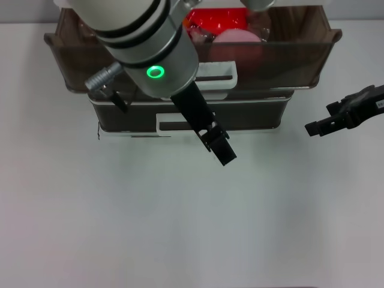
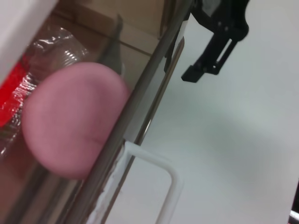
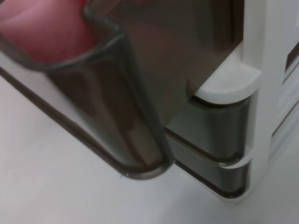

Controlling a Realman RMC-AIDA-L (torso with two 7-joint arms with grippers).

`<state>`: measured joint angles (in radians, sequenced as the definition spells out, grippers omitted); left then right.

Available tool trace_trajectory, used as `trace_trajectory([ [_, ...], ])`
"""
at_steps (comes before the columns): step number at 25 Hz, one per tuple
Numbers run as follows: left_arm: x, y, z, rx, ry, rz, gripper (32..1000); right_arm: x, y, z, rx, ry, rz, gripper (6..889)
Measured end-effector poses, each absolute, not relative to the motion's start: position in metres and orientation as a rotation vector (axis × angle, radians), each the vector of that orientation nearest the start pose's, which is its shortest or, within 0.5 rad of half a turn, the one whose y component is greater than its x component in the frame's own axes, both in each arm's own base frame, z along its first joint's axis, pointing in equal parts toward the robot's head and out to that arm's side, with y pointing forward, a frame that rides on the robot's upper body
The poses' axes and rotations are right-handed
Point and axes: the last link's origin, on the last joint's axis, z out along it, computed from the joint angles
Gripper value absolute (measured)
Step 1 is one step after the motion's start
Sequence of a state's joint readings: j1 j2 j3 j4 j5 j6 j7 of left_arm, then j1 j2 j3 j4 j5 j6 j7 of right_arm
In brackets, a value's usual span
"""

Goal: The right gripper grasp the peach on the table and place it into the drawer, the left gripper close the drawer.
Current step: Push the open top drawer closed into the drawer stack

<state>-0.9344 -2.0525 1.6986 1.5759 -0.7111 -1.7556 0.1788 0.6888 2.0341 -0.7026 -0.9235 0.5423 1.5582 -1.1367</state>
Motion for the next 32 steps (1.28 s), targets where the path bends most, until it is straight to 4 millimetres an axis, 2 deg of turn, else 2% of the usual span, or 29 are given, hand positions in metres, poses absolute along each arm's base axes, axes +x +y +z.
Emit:
trace_trajectory([
  [15, -0.022, 0.345, -0.013, -2.74, -0.547, 0.49, 795, 0.262, 0.375, 0.047, -2.642, 1.044, -0.12, 867],
  [24, -0.021, 0.353, -0.011, -2.704, -0.521, 0.449, 795, 0.261, 0.376, 0.047, -2.644, 1.041, -0.116, 867],
  [32, -0.025, 0.361, -0.011, -2.691, -0.576, 0.43, 796, 0.26, 0.376, 0.047, -2.645, 1.039, -0.109, 867],
])
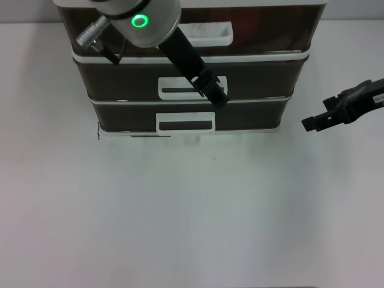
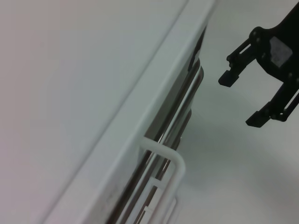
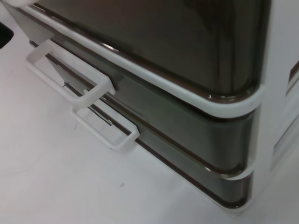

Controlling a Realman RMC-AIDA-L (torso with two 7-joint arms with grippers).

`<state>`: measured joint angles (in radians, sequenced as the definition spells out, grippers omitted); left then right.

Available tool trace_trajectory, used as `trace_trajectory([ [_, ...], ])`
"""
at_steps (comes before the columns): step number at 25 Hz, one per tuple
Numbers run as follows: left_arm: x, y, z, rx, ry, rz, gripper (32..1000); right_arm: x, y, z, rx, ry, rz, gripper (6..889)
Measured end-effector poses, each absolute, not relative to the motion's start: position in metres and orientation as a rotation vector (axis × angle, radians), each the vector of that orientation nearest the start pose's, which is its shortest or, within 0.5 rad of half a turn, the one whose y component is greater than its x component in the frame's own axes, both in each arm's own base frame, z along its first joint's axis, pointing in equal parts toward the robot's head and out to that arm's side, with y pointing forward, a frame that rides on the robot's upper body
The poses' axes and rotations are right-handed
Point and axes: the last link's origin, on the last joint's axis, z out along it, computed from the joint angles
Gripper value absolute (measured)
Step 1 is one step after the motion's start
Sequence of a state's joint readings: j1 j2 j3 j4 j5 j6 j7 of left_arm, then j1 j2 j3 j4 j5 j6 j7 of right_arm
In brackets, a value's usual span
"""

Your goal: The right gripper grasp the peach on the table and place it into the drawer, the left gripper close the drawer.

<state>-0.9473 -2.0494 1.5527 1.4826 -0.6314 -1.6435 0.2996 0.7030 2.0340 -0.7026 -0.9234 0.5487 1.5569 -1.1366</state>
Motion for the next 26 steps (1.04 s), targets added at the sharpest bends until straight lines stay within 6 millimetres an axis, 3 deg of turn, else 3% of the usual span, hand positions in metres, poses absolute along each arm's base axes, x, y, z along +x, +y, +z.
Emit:
trace_trajectory([
  [26, -0.024, 0.342, -0.017, -2.82, -0.638, 0.409, 797, 0.262, 0.376, 0.044, -2.636, 1.029, -0.104, 867],
])
